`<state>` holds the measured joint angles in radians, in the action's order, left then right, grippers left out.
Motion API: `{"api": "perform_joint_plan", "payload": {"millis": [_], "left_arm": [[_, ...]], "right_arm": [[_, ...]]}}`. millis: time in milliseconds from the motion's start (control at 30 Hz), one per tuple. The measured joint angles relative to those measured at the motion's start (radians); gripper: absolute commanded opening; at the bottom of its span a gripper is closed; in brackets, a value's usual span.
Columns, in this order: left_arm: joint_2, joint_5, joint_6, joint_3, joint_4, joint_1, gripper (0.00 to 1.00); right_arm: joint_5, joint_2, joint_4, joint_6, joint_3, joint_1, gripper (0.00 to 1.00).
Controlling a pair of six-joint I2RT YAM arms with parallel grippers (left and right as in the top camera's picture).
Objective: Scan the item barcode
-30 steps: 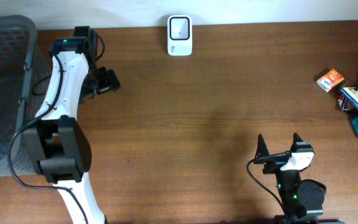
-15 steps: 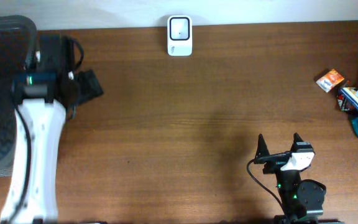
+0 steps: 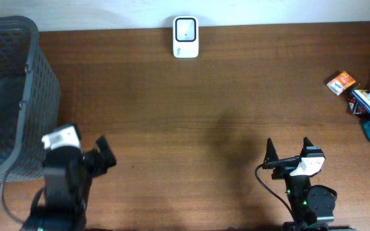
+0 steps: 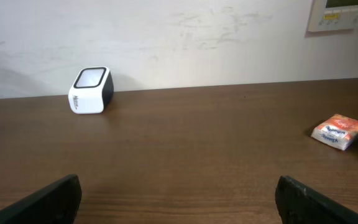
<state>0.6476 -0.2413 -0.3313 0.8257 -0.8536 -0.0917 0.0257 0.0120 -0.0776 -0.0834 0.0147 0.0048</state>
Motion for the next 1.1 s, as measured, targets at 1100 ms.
{"api": "perform_joint_plan", "payload": {"millis": [1100], "left_arm": [[-0.631,0.163,0.339,-0.592,0.562,0.000,0.99]], "right_arm": [[0.000,0.000,0.000,0.000,0.000,0.000,0.98]]}}
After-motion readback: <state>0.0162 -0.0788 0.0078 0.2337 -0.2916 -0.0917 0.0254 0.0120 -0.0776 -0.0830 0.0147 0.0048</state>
